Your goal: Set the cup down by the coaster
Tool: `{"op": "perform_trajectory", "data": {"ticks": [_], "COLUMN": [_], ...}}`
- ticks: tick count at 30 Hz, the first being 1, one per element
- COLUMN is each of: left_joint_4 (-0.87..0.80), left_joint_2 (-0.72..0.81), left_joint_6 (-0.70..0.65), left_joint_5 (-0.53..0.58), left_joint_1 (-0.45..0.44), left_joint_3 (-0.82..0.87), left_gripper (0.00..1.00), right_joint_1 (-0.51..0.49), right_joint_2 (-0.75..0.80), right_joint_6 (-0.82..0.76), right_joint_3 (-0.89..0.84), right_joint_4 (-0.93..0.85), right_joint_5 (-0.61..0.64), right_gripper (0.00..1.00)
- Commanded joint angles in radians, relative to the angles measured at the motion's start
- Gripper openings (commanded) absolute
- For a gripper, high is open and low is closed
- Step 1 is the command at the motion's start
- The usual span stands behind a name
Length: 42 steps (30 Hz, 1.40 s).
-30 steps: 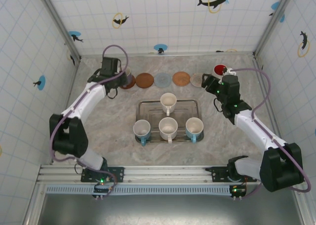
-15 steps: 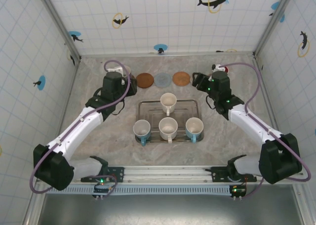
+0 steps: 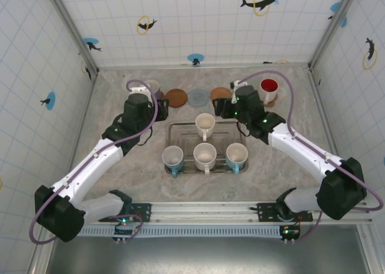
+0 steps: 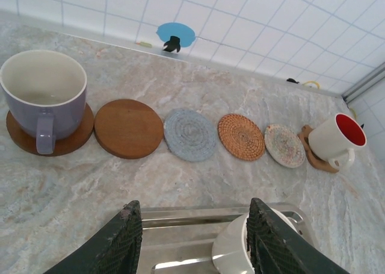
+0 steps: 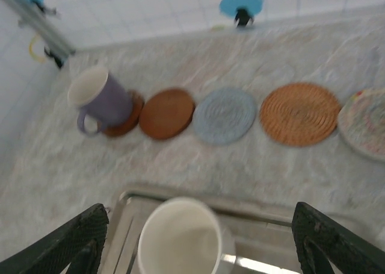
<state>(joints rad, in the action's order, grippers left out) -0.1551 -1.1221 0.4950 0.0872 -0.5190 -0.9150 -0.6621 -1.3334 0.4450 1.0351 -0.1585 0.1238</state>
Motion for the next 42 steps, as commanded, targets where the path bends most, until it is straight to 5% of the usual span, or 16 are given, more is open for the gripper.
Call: {"op": "perform_trajectory", "data": {"ticks": [1,17,42], "left_joint_4": [0.027,0.036,0.025], "left_joint_2": [0.024,0.06,0.014], "left_joint_6": [-0.027,-0.031,-0.049], "left_joint_5": [0.011,0.032,0.042], "left_joint_1": [-0.004,-0.006,-0.006], "left_joint_3": [0.01,0.04,0.025], "left_gripper": [0.48,0.49,0.5], "right_joint_1": [-0.063,-0.192,-0.202], "right_joint_2": [0.047,-0.062,-0.235], "right_joint_6": [-0.046,0.062,0.103], "right_joint_3": [0.009,-0.071,-0.011], "right_joint_4": [-0.08,-0.134,-0.127], "right_joint_5": [0.05,0.031,0.047], "right_gripper": [0.82,0.8,0.71]}}
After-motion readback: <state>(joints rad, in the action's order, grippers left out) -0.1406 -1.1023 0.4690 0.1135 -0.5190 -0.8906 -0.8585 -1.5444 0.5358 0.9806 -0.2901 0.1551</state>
